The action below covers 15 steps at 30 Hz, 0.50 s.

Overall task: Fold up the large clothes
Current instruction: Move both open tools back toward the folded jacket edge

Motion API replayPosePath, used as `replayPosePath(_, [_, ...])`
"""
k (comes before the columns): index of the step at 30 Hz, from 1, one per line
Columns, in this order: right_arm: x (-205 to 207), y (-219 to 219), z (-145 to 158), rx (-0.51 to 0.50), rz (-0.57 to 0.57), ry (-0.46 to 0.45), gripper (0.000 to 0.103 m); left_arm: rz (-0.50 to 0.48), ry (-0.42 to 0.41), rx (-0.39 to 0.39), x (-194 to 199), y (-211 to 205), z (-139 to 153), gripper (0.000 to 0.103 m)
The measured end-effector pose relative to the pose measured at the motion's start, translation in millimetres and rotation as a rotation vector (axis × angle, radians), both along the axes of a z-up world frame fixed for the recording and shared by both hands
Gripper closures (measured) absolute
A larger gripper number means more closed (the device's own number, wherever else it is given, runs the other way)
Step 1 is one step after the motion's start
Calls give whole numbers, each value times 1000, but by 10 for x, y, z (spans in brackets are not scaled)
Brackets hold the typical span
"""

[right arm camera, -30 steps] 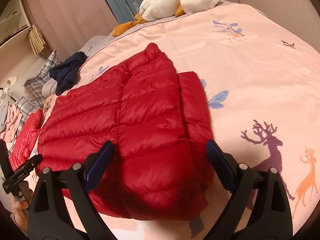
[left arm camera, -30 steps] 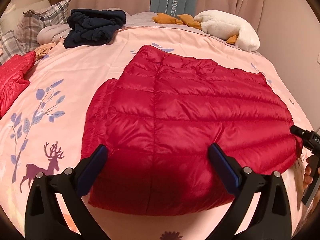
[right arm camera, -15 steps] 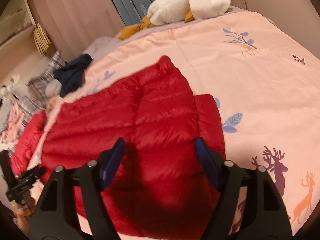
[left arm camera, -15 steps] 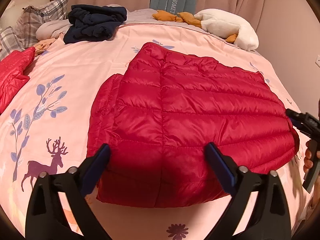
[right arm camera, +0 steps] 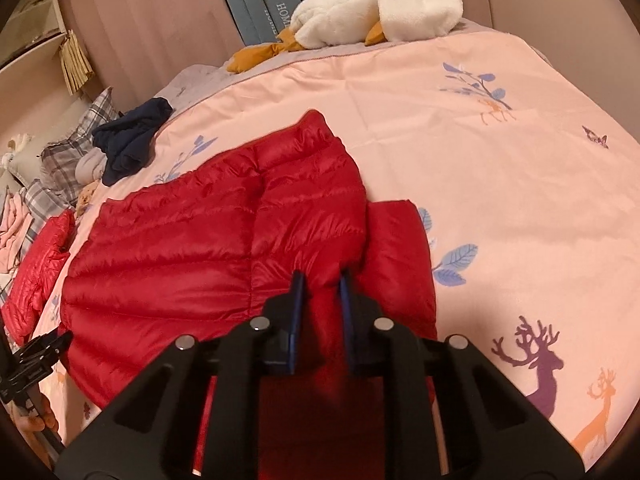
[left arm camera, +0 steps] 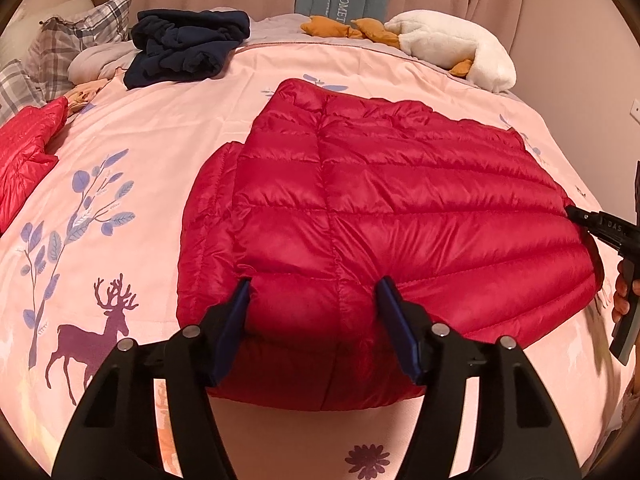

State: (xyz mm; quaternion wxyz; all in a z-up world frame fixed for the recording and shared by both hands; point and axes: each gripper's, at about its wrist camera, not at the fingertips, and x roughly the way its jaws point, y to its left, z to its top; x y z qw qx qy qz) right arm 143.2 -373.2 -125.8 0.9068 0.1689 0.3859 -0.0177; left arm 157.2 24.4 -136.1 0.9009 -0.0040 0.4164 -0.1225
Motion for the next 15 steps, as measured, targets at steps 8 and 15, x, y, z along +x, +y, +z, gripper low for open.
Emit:
replayPosePath(8, [44, -45, 1, 21, -19, 18, 76, 22, 15, -4, 4, 22, 35, 39])
replayPosePath(15, [-311, -81, 195, 54, 1, -60, 42, 55, -45, -68, 72, 88, 279, 21])
